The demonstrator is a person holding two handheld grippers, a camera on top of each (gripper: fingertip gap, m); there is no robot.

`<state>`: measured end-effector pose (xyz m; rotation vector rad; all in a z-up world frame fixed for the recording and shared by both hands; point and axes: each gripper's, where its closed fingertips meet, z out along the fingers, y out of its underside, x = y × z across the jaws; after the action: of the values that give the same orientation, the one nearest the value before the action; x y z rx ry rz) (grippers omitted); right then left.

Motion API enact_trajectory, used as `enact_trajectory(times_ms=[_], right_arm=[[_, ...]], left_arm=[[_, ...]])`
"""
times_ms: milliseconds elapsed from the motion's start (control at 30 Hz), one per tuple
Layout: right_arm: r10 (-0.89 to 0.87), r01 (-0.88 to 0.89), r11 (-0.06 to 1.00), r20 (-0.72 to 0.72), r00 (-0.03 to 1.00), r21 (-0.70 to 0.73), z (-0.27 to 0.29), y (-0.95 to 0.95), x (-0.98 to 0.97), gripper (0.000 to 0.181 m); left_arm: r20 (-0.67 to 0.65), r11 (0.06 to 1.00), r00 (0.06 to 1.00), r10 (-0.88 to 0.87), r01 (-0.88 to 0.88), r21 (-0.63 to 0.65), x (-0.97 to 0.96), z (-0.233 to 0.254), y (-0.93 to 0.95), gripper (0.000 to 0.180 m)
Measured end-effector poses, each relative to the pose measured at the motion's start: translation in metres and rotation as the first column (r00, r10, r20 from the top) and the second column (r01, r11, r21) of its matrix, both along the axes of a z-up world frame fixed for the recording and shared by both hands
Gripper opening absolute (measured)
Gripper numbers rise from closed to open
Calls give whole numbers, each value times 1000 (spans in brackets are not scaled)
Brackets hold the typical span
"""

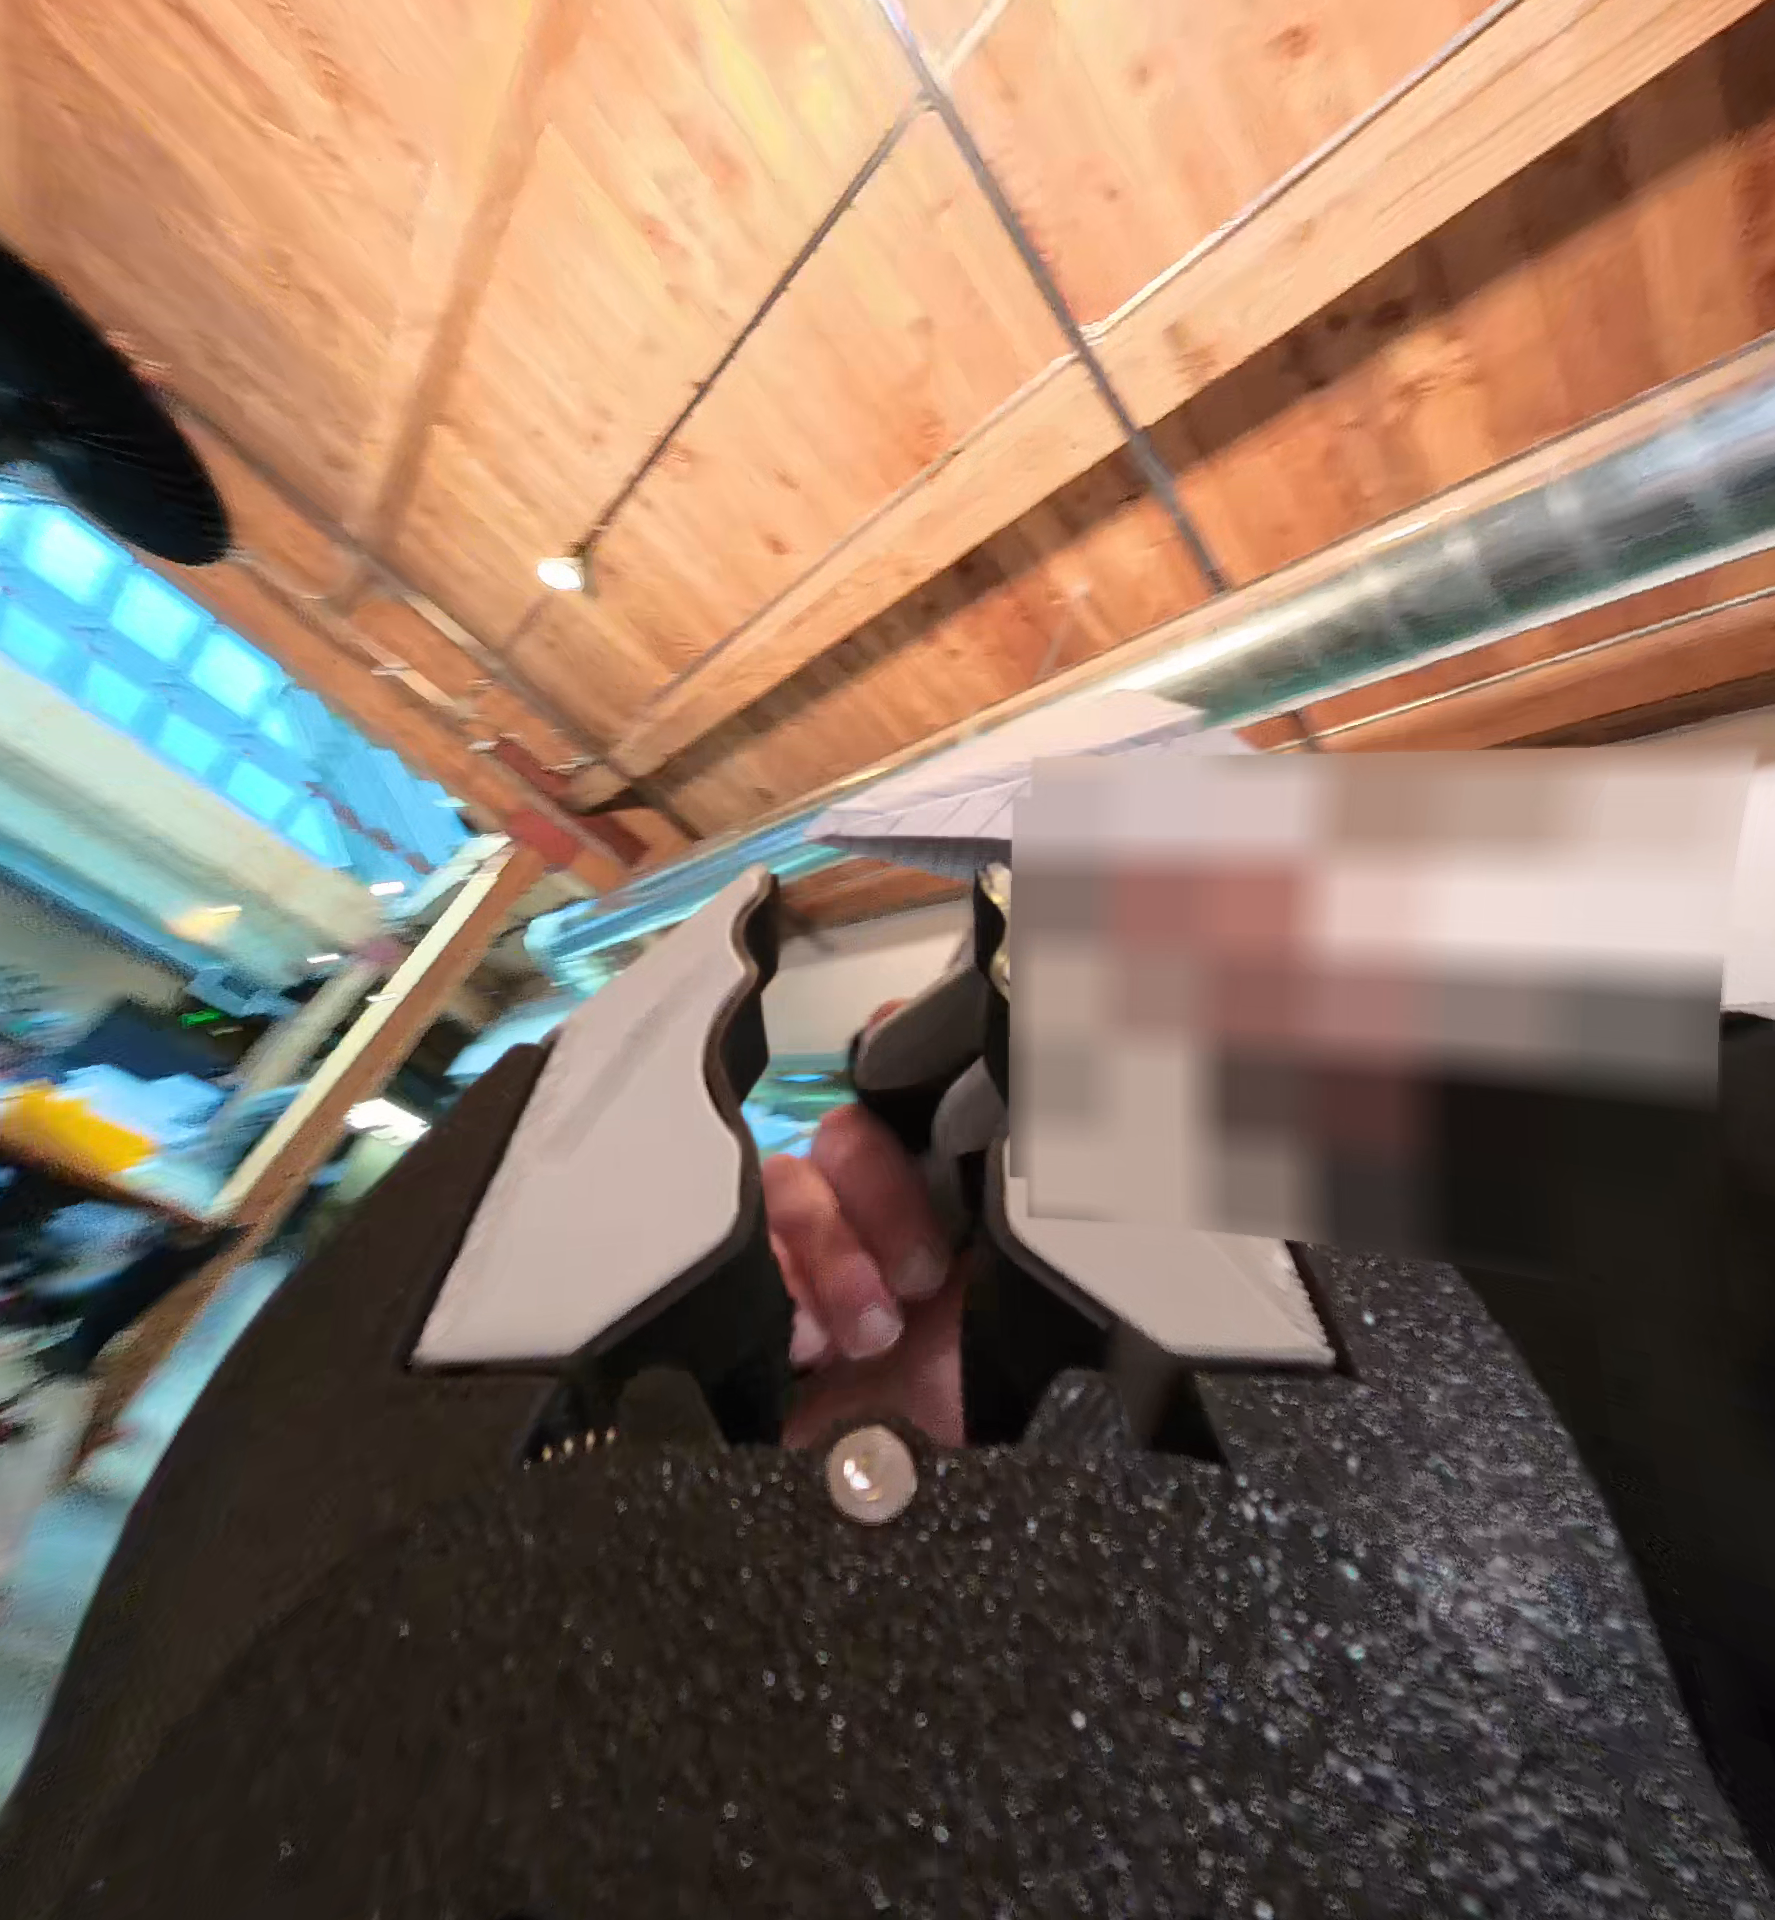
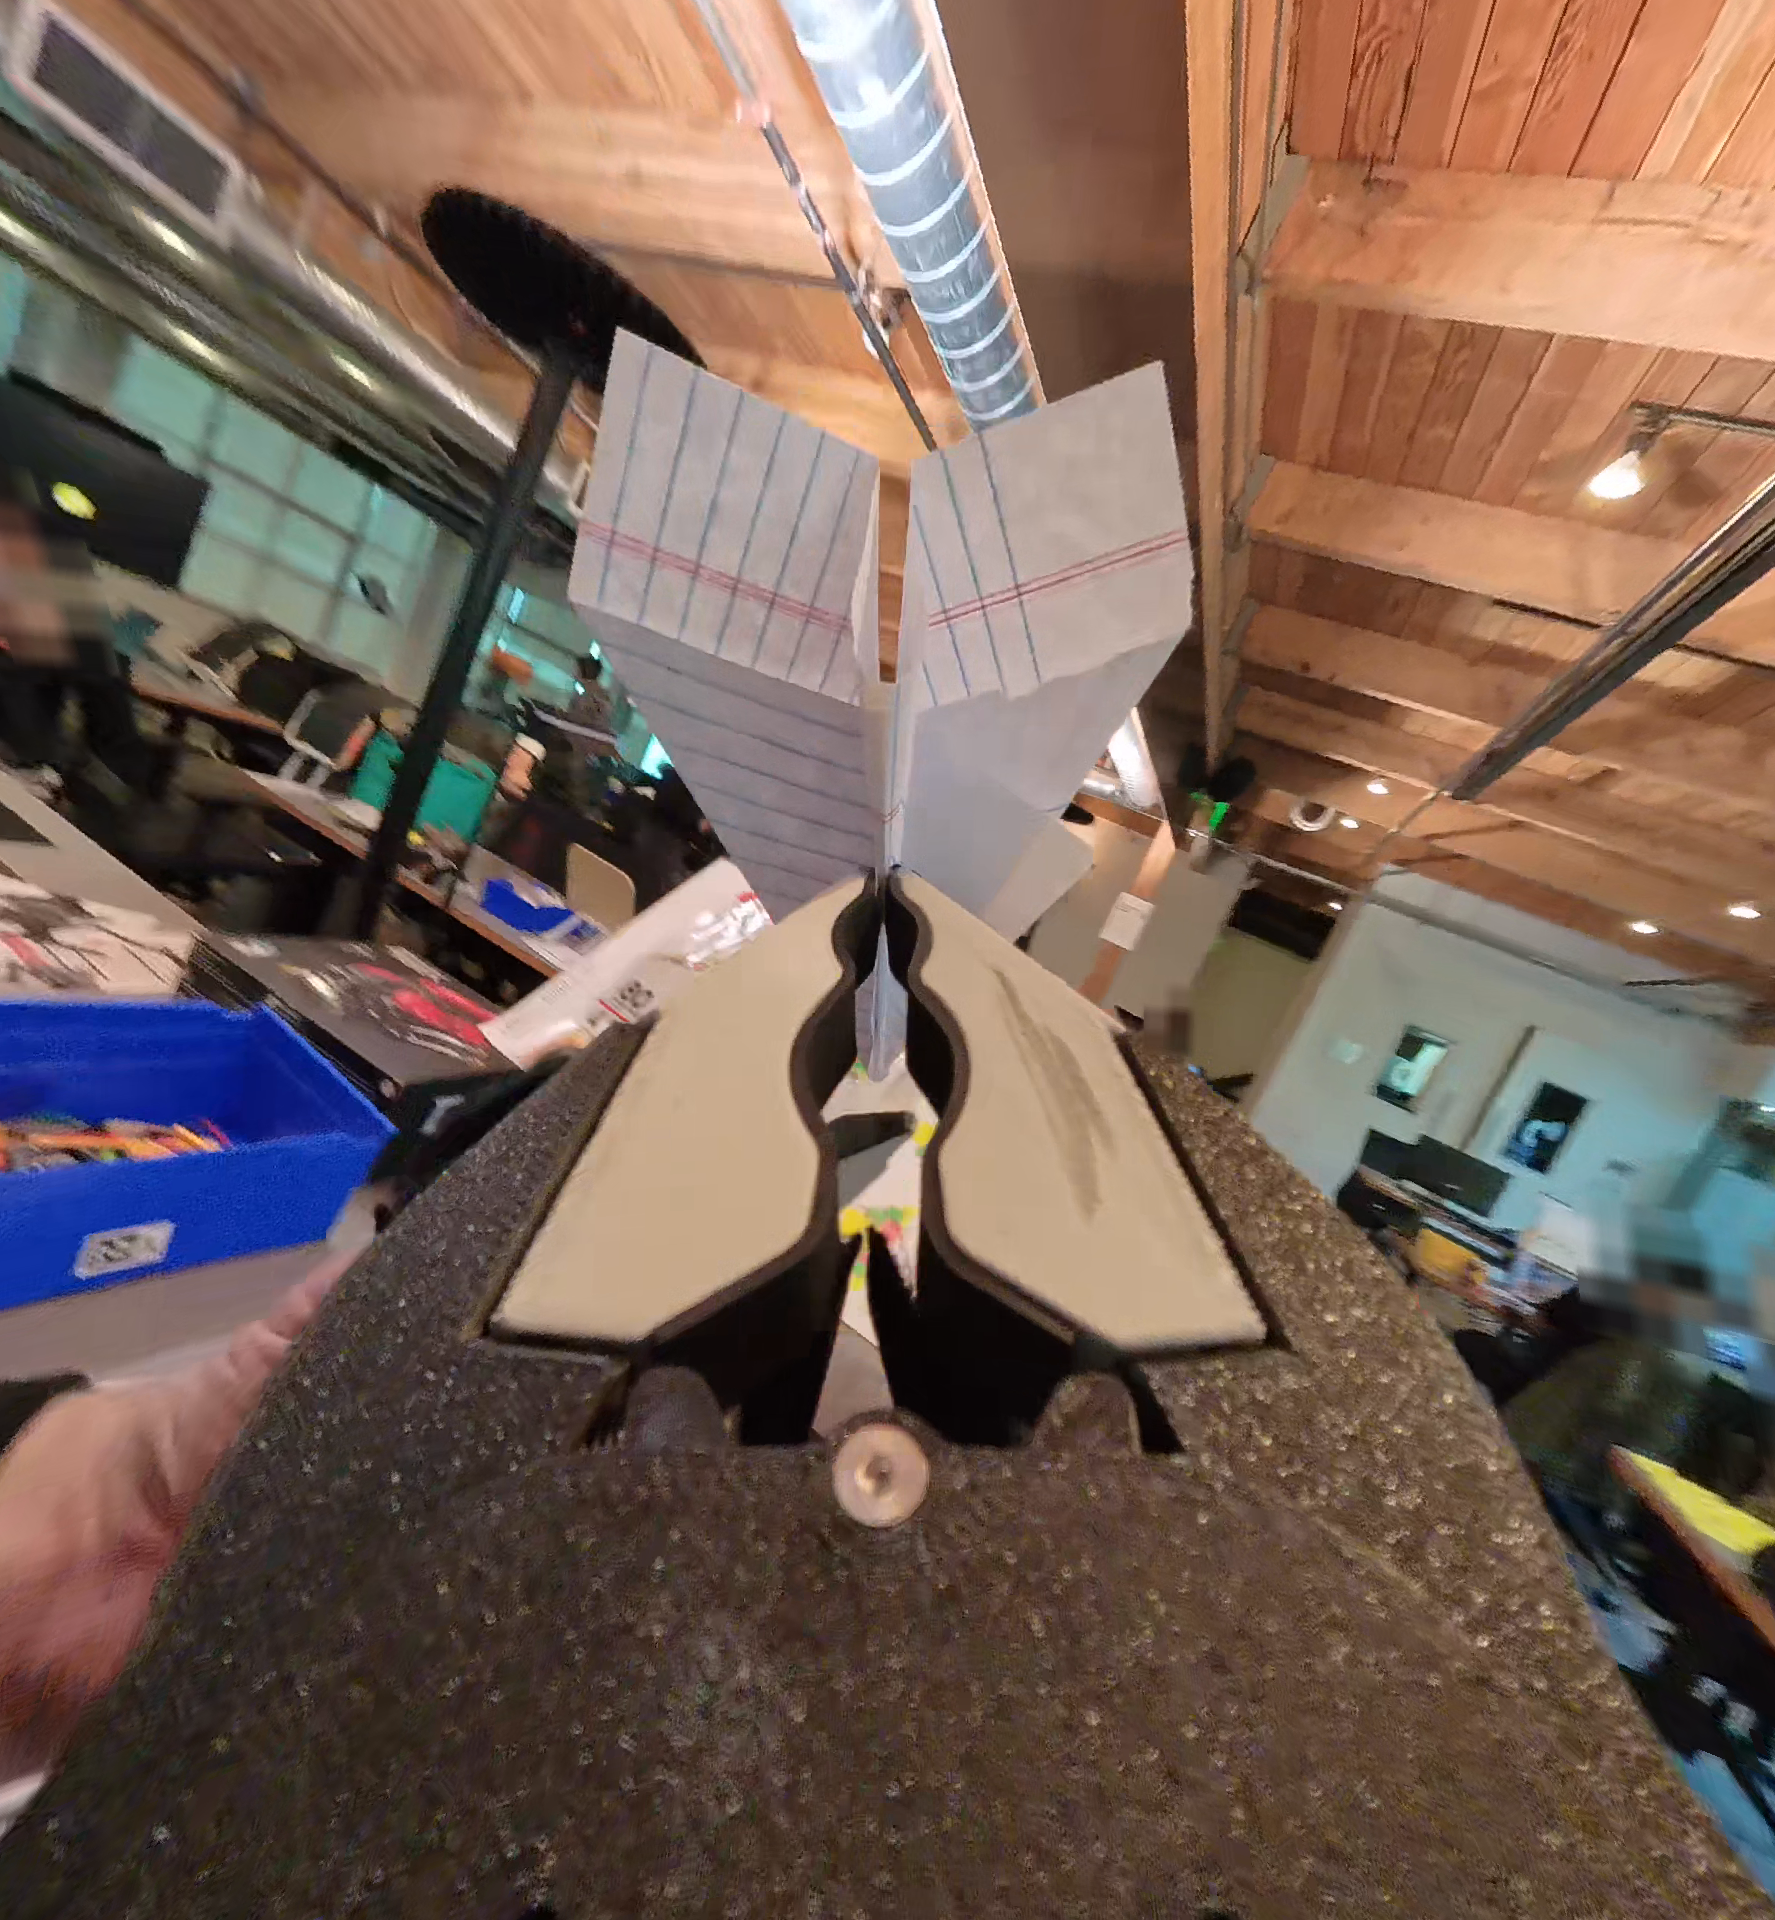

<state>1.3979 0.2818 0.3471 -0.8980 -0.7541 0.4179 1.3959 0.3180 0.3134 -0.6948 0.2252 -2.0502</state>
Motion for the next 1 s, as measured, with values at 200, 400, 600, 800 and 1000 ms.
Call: enact_trajectory(times_ms=[200, 400, 600, 800, 1000], right_arm=[[-125, 126, 992, 150, 981, 4, -19, 22, 3, 0], [-65, 87, 988, 168, 984, -127, -32, 39, -6, 0], [0, 38, 973, 164, 986, -229, -40, 51, -11, 0], [68, -20, 950, 143, 987, -313, -47, 59, -12, 0], [76, -51, 966, 90, 993, -252, -36, 52, -7, 23]], left_arm=[[-385, 869, 779, 495, -448, 212, -17, -24, 13, 44], [-440, 708, 557, 705, -516, 482, -1, -4, 5, 35], [-459, 632, 436, 774, -573, 523, -3, -1, 18, 13], [-474, 612, 401, 784, -627, 482, -10, -1, 30, 0], [-431, 726, 597, 677, -636, 260, -19, 11, 39, 0]])
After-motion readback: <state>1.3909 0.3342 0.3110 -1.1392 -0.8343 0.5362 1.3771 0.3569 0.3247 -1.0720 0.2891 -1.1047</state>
